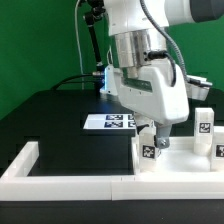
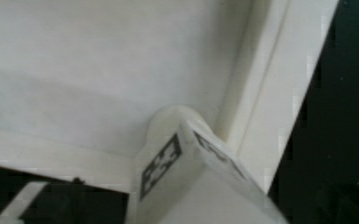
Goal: Assemble square table
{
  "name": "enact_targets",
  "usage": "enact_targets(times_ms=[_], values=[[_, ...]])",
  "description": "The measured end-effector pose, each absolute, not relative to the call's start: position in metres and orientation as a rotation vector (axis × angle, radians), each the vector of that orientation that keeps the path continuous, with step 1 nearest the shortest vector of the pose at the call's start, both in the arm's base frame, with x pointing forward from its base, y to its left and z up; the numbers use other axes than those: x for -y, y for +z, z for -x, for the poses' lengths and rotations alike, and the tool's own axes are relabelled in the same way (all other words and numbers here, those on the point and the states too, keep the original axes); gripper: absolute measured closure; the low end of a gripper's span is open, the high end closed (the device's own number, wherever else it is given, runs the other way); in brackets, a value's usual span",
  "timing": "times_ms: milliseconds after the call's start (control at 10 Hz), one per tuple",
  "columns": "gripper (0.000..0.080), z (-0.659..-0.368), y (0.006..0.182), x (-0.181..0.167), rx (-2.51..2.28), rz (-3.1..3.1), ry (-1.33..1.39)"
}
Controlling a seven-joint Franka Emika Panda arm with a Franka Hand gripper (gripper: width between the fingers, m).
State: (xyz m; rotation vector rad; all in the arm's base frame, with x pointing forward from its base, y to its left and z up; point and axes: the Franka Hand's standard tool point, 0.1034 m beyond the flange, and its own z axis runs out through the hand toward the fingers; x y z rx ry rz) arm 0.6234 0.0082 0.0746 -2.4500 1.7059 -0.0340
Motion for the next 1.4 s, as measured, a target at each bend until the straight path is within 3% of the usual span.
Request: enact_targets(times_ms=[300,500,600,700,800,1400], values=[[0.0151,-0.6287,0.0754,-0.0150,-1.013,2.897,-0.160],[0.0173,-0.6279,0.0748,-0.0140,-1.082,2.871,-0.150],[0.0346,-0.6271,0.0742,-0.0128,-1.095,2.868,-0.148],[0.0346,-0.6250,0.0729,-0.0092,-1.201,2.827,-0.135],[0.0507,-0.6243,0.0724,-0.0079,-1.287,2.789,-0.129],[0.0507,-0.6240,0.0737,-0.0099,-2.153,2.129,-0.024]])
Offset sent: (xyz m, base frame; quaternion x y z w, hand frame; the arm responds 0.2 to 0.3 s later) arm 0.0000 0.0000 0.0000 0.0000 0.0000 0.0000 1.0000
